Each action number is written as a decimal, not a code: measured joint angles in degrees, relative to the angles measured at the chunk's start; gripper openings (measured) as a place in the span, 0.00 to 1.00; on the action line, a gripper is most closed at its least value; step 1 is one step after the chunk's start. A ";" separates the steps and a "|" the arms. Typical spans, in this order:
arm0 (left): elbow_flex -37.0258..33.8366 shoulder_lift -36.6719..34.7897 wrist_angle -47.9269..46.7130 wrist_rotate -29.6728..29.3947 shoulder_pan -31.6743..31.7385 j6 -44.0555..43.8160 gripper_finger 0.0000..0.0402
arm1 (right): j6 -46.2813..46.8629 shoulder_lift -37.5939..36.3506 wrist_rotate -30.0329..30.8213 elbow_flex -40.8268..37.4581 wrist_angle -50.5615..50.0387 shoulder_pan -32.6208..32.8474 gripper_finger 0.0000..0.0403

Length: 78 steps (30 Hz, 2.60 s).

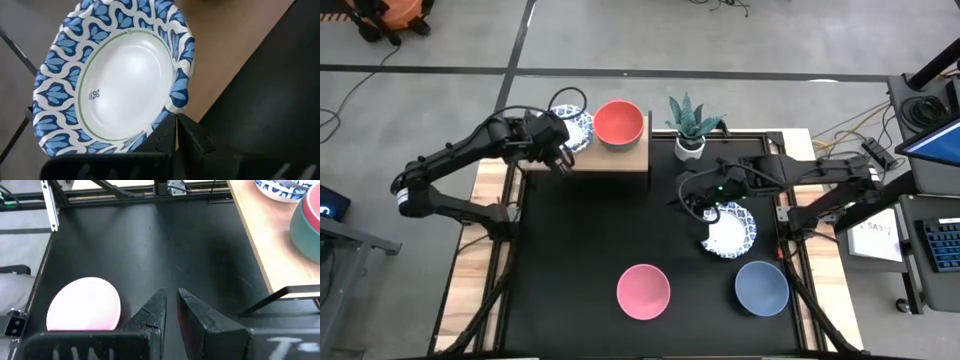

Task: Place and stack bowls onto a shelf
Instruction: Stack the white bowl on top of the white bowl on the shelf, then stack the pink bowl on top of the red bowl on the shelf

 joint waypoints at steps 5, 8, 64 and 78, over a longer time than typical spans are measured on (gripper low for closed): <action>0.00 2.36 1.04 -0.02 1.27 1.39 0.00 | 1.33 -1.83 0.01 -2.62 1.55 0.06 0.08; 0.00 3.41 1.62 0.01 1.21 1.93 0.00 | 2.20 -2.71 0.00 -4.24 3.11 0.22 0.08; -26.18 12.93 70.92 14.96 -45.50 -20.81 0.28 | 3.47 -4.89 4.66 -41.53 50.70 21.97 0.08; -26.18 23.49 71.65 11.91 -45.44 -23.23 0.33 | 0.93 -5.65 4.55 -43.59 56.73 21.99 0.08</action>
